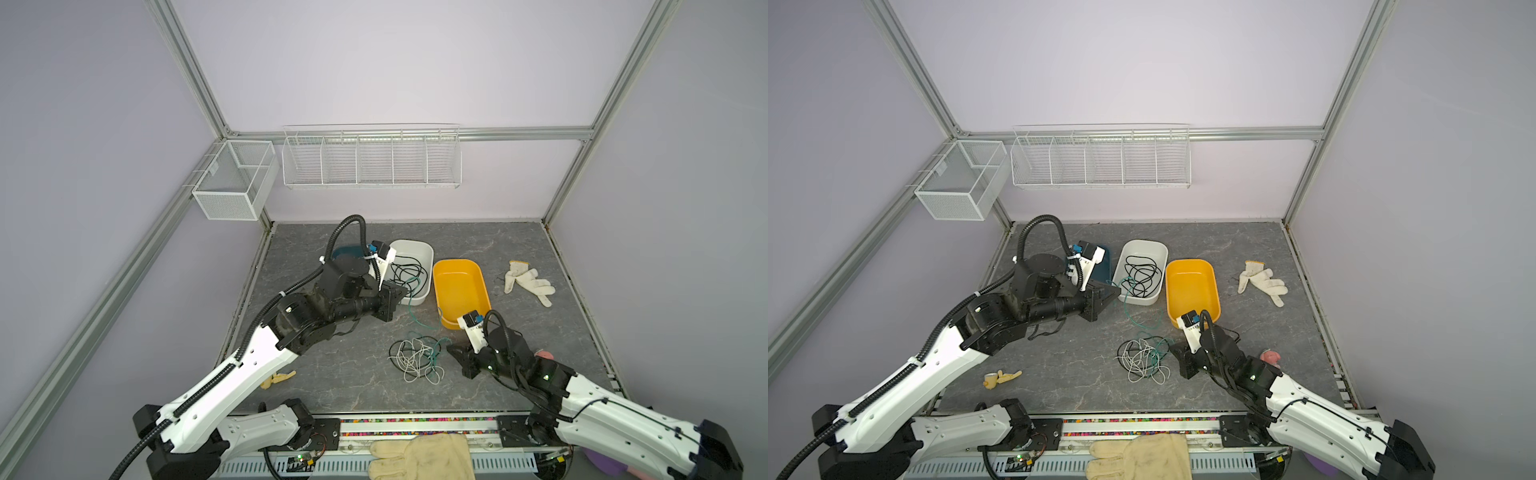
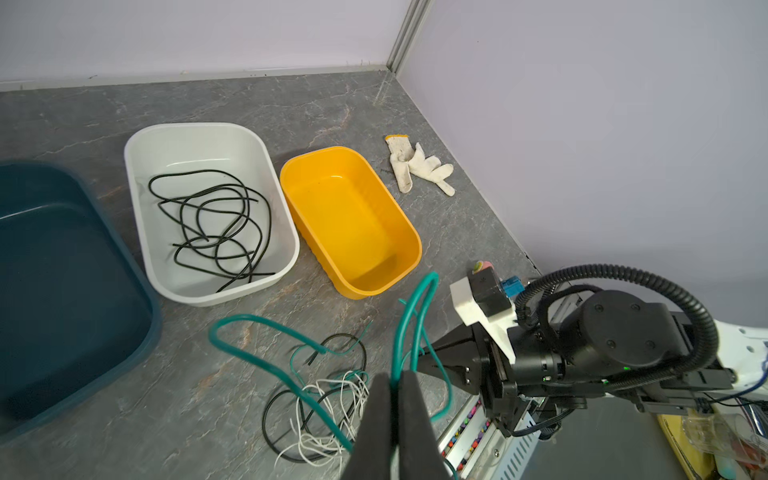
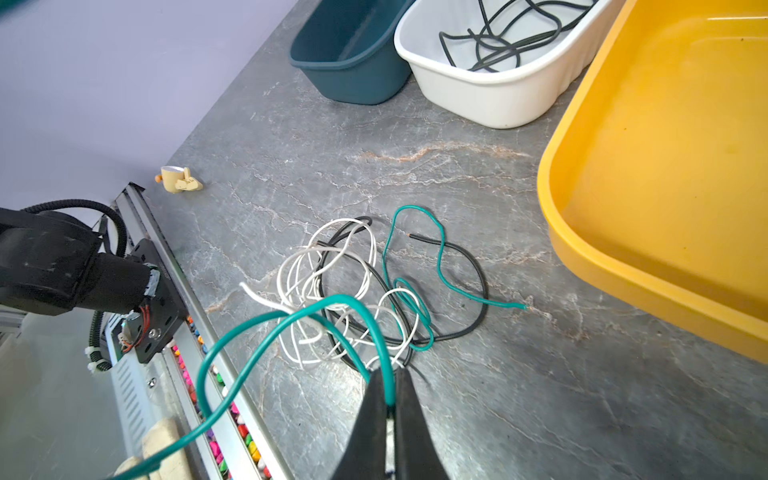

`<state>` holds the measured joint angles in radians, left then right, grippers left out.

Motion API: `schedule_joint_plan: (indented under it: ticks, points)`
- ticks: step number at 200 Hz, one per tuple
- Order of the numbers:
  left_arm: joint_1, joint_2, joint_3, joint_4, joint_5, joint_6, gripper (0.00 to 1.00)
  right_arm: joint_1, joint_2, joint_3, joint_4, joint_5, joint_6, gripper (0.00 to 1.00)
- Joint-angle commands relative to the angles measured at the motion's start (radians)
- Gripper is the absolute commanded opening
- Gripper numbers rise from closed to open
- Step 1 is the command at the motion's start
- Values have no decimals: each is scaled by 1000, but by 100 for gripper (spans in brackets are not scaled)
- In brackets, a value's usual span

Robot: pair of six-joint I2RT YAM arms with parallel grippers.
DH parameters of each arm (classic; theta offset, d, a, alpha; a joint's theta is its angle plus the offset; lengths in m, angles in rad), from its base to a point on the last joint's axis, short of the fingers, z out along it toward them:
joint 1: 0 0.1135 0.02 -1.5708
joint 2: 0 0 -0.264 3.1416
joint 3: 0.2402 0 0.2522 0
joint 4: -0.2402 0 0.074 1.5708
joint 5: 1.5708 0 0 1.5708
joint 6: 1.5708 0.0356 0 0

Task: Untangle the cables
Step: 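Carry the green cable over the yellow tub with the left gripper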

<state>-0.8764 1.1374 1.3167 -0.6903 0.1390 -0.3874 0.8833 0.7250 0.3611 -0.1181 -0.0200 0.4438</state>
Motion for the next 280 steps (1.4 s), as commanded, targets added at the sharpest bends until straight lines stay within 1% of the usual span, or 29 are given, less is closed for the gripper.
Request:
schedule_joint_plan:
  ticks: [1,31,63,89,108,148,187,238,280]
  points:
    - [22,66,59,16,82,56,0,-6,-33,-21,-11,-13,-10,7]
    - [50,185,126,32,136,77,0,-6,-60,-24,-17,-12,-10,6]
    - [53,331,218,41,195,87,0,-6,-83,-30,-16,-22,-11,7]
    - [54,440,293,32,209,105,0,-6,-107,-33,-18,-20,-10,7]
    - [55,528,363,-4,203,129,0,-5,-131,-41,-17,-26,-8,7]
    - [55,726,563,-130,187,189,0,-6,-189,-49,-27,-21,-4,7]
    - [56,907,756,-240,217,217,0,-6,-220,-55,-37,-11,-1,7]
    - [56,1052,880,-298,264,222,0,-6,-222,-54,-36,-13,0,6]
    - [56,1144,975,-358,266,240,0,-6,-219,-54,-34,-12,1,7]
